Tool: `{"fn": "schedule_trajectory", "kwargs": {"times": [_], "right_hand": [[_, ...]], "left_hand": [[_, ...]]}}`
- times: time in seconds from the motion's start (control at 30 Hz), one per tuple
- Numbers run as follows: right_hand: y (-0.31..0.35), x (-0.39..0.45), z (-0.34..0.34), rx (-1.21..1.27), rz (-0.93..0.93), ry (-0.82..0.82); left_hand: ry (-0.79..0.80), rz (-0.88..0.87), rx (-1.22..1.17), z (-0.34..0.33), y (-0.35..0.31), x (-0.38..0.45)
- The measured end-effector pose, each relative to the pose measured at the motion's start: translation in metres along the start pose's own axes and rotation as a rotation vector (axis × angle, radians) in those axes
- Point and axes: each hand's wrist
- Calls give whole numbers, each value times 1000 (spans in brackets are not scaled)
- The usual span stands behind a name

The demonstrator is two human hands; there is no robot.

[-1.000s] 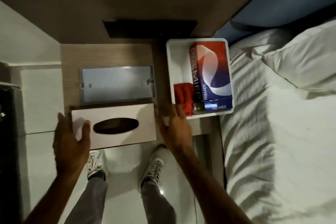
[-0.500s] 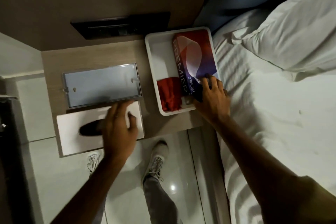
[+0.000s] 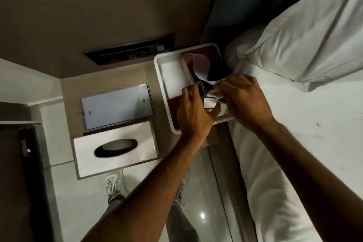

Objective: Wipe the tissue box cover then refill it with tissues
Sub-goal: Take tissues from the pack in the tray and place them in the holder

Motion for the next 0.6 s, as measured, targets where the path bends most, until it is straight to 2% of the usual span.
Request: {"fn": "schedule_trajectory", "kwargs": {"times": [0.2, 0.43, 0.6], "right_hand": [[9, 10, 18, -1, -31, 41], [5, 19, 21, 37, -107, -81], [4, 20, 19, 22, -328, -221]], "left_hand": [[-45, 20, -53, 8, -14, 1], [-125, -166, -97, 35, -23, -4], [-110, -224, -45, 39, -19, -3]]}}
Point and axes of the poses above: each hand's wrist, its own x-axis towards the middle knuckle, its own z-axis out of the back of the hand, y = z × x, and after that the axes turned 9 degrees about y, right-handed
